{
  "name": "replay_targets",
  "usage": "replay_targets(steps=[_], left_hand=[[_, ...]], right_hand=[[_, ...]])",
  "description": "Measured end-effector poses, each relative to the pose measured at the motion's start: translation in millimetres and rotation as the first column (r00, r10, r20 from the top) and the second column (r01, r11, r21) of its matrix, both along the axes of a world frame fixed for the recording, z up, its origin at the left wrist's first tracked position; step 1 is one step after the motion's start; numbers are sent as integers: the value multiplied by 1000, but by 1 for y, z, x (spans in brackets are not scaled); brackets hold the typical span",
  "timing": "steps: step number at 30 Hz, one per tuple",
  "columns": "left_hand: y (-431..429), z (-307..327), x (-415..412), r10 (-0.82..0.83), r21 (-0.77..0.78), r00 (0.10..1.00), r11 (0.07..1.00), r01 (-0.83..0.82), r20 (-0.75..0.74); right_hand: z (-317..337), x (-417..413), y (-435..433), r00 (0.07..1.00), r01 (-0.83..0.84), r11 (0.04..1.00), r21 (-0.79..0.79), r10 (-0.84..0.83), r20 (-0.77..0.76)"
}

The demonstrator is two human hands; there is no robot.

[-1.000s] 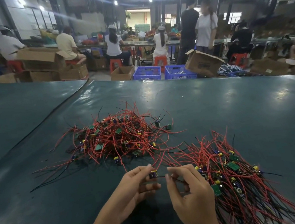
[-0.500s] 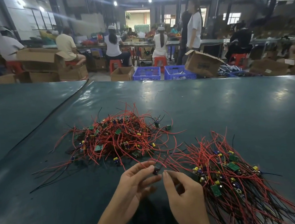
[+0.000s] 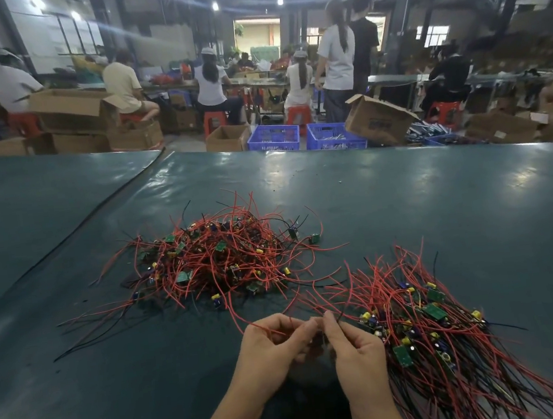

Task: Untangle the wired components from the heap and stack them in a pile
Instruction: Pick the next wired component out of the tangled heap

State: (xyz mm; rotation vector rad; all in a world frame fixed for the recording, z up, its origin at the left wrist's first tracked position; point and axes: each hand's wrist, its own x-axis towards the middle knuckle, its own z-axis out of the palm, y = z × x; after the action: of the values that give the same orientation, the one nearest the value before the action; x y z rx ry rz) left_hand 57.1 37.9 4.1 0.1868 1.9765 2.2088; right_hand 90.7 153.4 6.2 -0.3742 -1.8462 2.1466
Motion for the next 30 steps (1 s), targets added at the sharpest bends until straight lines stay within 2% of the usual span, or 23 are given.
replay_targets(steps=[3, 6, 9, 17, 23, 25, 27, 30], left_hand=[[-4, 1, -5, 86, 131, 994, 987, -95, 74], [-12, 4, -11, 158, 231, 978, 955, -186, 136], [-12, 4, -11, 184, 275, 969, 935, -223, 162], [-12, 5, -12, 328, 332, 930, 870, -365, 165], [-29, 10, -18, 389, 423, 905, 800, -425, 173], [-28, 12, -17, 373, 418, 914, 814, -405, 158], [-19, 12, -13, 341, 385, 930, 847, -366, 135], [-1, 9, -4, 251, 321, 965, 910, -261, 74]], right_hand=[[-1, -5, 11, 987, 149, 973, -177, -134, 93], [2, -7, 28, 967, 255, 907, -336, -241, 82], [3, -6, 29, 959, 280, 895, -346, -280, 50], [4, 0, 13, 936, 320, 919, -230, -345, -73], [10, 0, 27, 888, 403, 834, -376, -456, -61], [10, 1, 29, 901, 373, 846, -380, -428, -68], [8, 1, 24, 944, 295, 896, -333, -327, -43], [3, 0, 8, 989, 148, 978, -150, -149, 6]])
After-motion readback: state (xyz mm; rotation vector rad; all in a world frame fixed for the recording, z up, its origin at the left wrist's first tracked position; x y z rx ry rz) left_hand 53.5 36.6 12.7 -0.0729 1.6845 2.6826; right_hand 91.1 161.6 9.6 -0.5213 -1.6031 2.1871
